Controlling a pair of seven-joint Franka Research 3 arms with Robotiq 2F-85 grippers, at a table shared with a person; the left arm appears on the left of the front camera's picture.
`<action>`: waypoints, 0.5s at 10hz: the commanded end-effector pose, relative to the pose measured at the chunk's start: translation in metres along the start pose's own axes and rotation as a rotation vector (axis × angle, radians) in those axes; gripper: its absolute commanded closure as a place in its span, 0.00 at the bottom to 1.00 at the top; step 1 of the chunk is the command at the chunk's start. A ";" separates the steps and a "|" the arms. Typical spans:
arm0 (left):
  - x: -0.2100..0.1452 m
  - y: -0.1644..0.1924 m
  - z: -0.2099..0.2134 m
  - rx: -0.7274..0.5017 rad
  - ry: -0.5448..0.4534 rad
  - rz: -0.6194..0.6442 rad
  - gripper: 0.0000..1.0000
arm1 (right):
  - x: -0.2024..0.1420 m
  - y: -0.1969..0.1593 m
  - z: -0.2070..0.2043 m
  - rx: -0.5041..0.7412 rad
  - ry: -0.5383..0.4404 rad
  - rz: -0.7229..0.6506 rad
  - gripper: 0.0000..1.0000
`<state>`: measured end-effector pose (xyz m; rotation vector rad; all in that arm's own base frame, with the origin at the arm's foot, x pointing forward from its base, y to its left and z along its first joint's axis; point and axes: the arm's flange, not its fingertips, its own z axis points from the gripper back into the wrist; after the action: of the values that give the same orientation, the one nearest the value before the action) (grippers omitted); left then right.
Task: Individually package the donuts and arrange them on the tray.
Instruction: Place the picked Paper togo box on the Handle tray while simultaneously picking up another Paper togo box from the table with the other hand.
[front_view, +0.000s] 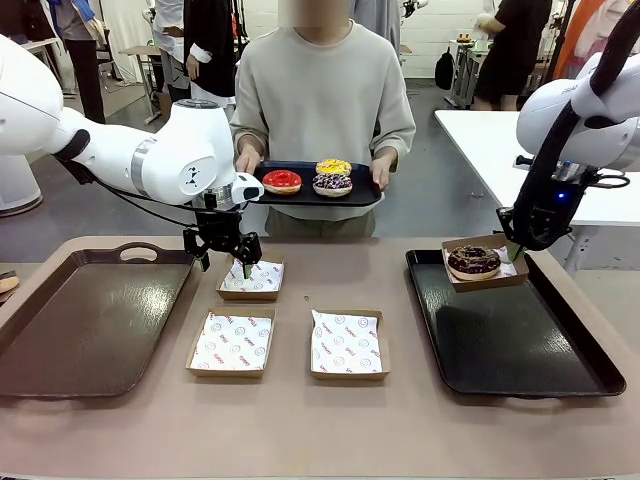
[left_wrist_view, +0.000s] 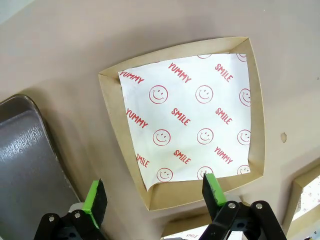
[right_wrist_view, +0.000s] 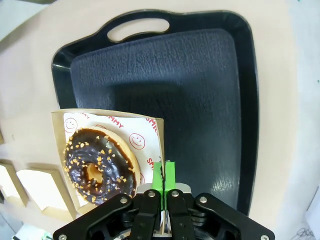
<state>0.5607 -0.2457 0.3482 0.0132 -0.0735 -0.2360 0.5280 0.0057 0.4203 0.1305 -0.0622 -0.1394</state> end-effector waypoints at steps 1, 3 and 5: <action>0.003 0.007 0.001 0.022 0.000 0.031 0.00 | 0.013 0.006 -0.008 -0.042 0.010 0.067 0.99; 0.010 0.014 0.000 0.022 -0.002 0.035 0.00 | 0.029 0.009 -0.019 -0.076 0.012 0.082 0.99; 0.019 0.023 -0.001 0.003 0.009 0.067 0.00 | 0.046 0.005 -0.028 -0.074 0.021 0.079 0.99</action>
<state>0.5736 -0.2276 0.3478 0.0183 -0.0766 -0.2003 0.5631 0.0107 0.3955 0.0644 -0.0362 -0.0725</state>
